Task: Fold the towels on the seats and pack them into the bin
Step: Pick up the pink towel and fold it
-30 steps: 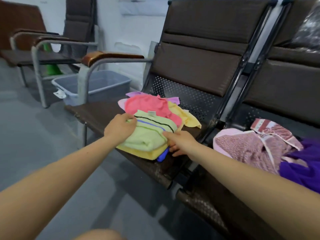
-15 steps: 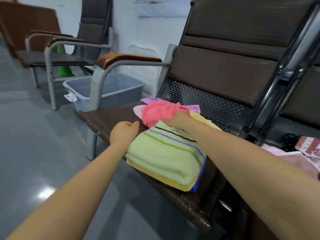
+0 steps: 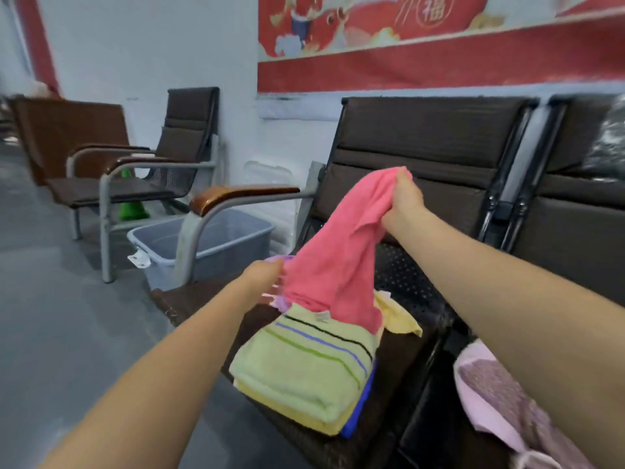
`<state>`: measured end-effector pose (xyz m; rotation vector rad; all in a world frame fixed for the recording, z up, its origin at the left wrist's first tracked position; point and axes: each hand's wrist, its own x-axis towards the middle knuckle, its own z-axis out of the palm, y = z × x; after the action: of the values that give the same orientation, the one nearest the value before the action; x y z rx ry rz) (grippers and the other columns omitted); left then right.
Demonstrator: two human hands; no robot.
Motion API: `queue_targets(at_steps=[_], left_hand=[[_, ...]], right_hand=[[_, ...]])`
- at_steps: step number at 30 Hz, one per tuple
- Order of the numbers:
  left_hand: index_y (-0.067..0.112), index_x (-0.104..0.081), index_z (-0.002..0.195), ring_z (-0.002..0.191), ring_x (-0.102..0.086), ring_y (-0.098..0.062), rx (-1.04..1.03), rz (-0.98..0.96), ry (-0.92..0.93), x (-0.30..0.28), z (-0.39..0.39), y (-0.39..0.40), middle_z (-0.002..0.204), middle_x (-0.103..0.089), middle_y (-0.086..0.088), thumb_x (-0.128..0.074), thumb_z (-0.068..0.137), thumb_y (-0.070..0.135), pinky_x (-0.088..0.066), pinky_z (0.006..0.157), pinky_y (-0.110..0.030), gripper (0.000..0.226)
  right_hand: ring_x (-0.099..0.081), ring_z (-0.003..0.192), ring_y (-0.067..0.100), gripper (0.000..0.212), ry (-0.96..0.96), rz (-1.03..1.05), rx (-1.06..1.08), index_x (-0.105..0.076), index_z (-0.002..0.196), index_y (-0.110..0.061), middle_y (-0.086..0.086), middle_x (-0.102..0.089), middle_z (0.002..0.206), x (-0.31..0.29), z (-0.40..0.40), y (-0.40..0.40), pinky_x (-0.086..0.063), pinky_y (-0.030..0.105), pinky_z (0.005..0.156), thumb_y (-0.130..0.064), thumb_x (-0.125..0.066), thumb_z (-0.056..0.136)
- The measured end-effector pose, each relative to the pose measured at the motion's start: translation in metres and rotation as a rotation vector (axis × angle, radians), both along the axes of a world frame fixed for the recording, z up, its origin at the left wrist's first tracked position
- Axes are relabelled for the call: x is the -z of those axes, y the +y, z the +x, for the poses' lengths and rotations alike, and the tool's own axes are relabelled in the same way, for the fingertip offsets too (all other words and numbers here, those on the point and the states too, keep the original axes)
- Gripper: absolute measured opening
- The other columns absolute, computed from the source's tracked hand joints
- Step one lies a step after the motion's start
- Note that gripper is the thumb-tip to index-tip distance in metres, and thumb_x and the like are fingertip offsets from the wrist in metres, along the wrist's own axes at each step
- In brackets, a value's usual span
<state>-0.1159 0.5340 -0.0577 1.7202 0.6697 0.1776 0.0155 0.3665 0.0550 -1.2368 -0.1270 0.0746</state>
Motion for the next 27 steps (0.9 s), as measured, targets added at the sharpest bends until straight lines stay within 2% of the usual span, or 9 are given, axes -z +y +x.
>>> queue_targets(at_steps=[2,5,7,10,13,16,19,22,27], left_hand=[[0.009,-0.059,0.113,0.080,-0.056,-0.020,0.053,-0.064,-0.118,-0.037,0.010,-0.031,0.106,-0.060,-0.010,-0.037,0.101,0.040,-0.045,0.072,-0.029,0.040],[0.008,-0.046,0.134,0.082,-0.059,-0.022,0.120,-0.199,-0.250,-0.090,0.018,-0.092,0.116,-0.057,-0.015,-0.032,0.099,0.053,-0.050,0.069,-0.032,0.058],[0.009,-0.039,0.140,0.089,-0.060,-0.027,0.152,-0.312,-0.341,-0.122,0.018,-0.137,0.125,-0.054,-0.019,-0.031,0.096,0.060,-0.053,0.072,-0.037,0.068],[0.009,-0.034,0.145,0.097,-0.058,-0.030,0.195,-0.419,-0.447,-0.165,0.012,-0.203,0.135,-0.048,-0.020,-0.032,0.095,0.062,-0.052,0.082,-0.040,0.073],[0.010,-0.041,0.139,0.095,-0.059,-0.027,0.249,-0.375,-0.535,-0.199,0.003,-0.268,0.118,-0.054,-0.014,-0.036,0.096,0.056,-0.053,0.084,-0.039,0.063],[0.009,-0.056,0.118,0.078,-0.057,-0.018,0.319,-0.347,-0.599,-0.221,-0.016,-0.334,0.092,-0.057,-0.005,-0.040,0.098,0.046,-0.052,0.069,-0.030,0.045],[0.013,-0.060,0.093,0.062,-0.047,-0.013,0.425,-0.347,-0.586,-0.218,-0.037,-0.393,0.076,-0.054,0.000,-0.040,0.100,0.039,-0.042,0.058,-0.024,0.033],[0.017,-0.057,0.081,0.060,-0.045,-0.012,0.511,-0.304,-0.456,-0.179,-0.047,-0.442,0.073,-0.052,0.001,-0.039,0.101,0.035,-0.039,0.058,-0.024,0.033],[0.017,-0.054,0.078,0.055,-0.039,-0.010,0.635,-0.250,-0.213,-0.077,-0.046,-0.488,0.068,-0.047,0.001,-0.038,0.101,0.025,-0.033,0.048,-0.019,0.029]], right_hand=[[-0.056,0.116,0.023,0.032,-0.027,0.116,-0.014,-0.057,0.099,-0.013,0.006,-0.058,0.129,-0.046,-0.011,-0.028,-0.047,0.031,0.093,-0.039,-0.039,0.101],[-0.054,0.123,0.027,0.028,-0.105,0.251,-0.024,-0.054,0.087,-0.017,0.010,-0.053,0.139,-0.103,-0.036,-0.078,-0.042,0.038,0.103,-0.036,-0.040,0.102],[-0.058,0.118,0.029,0.038,-0.077,0.364,-0.005,-0.063,0.109,-0.012,0.012,-0.058,0.134,-0.133,-0.053,-0.115,-0.045,0.042,0.103,-0.044,-0.049,0.097],[-0.048,0.129,0.032,0.049,-0.162,0.391,0.031,-0.047,0.139,-0.005,0.016,-0.049,0.143,-0.169,-0.085,-0.175,-0.039,0.041,0.106,-0.037,-0.039,0.102],[-0.041,0.135,0.034,0.046,-0.266,0.351,0.125,-0.036,0.143,0.002,0.020,-0.040,0.148,-0.195,-0.128,-0.238,-0.039,0.038,0.104,-0.022,-0.030,0.105],[-0.045,0.131,0.035,0.044,-0.300,0.344,0.155,-0.039,0.142,0.003,0.021,-0.047,0.142,-0.207,-0.153,-0.303,-0.039,0.040,0.105,-0.019,-0.032,0.104],[-0.057,0.111,0.029,0.045,-0.239,0.384,0.168,-0.054,0.133,-0.002,0.015,-0.064,0.115,-0.189,-0.167,-0.364,-0.041,0.039,0.107,-0.030,-0.040,0.101],[-0.064,0.094,0.026,0.033,-0.159,0.351,0.172,-0.067,0.103,-0.004,0.012,-0.070,0.096,-0.133,-0.173,-0.417,-0.048,0.036,0.097,-0.032,-0.049,0.098],[-0.060,0.092,0.024,0.016,-0.014,-0.082,0.203,-0.069,0.091,-0.009,0.009,-0.067,0.090,0.014,-0.188,-0.474,-0.048,0.037,0.094,-0.025,-0.066,0.087]])
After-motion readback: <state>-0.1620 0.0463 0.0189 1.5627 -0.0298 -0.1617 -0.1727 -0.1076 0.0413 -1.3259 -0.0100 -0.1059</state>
